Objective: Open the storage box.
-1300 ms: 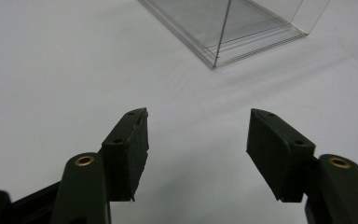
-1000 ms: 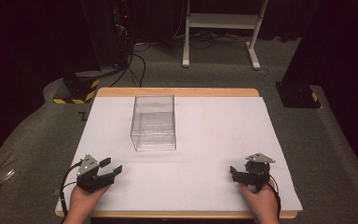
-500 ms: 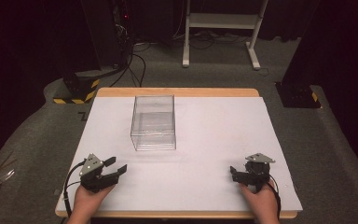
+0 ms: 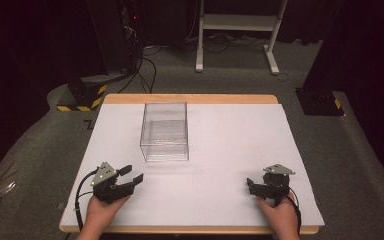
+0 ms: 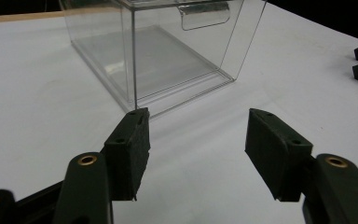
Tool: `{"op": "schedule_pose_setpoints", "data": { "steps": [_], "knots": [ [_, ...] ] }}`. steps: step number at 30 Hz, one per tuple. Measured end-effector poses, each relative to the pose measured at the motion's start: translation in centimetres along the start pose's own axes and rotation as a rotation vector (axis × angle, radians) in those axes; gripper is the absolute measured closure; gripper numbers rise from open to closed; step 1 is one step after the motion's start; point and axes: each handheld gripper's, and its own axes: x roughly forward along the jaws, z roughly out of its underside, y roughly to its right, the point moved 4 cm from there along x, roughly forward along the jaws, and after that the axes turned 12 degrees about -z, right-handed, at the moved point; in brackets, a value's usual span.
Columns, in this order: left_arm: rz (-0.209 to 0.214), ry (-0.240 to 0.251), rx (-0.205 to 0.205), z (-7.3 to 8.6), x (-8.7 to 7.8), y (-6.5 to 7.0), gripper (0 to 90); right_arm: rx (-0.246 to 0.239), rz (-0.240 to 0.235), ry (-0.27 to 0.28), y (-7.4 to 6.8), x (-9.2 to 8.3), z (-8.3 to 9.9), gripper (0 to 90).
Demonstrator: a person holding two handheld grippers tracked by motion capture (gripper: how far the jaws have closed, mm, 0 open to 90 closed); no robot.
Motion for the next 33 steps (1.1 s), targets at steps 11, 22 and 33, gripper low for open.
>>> {"op": "schedule_pose_setpoints", "data": {
  "steps": [11, 22, 33],
  "knots": [
    [0.007, 0.002, 0.038, -1.1, 1.4, 0.9, 40.9, 0.0, 0.0, 0.0, 0.0, 0.0, 0.0, 9.2],
    [0.006, 0.008, 0.039, -2.2, 3.0, 1.6, 38.9, -0.001, 0.0, 0.002, 0.0, 0.0, 0.0, 9.2],
    [0.026, 0.002, 0.022, -2.9, 4.6, 1.7, 38.8, -0.001, 0.0, 0.001, 0.0, 0.0, 0.0, 9.3]
  ]
}}
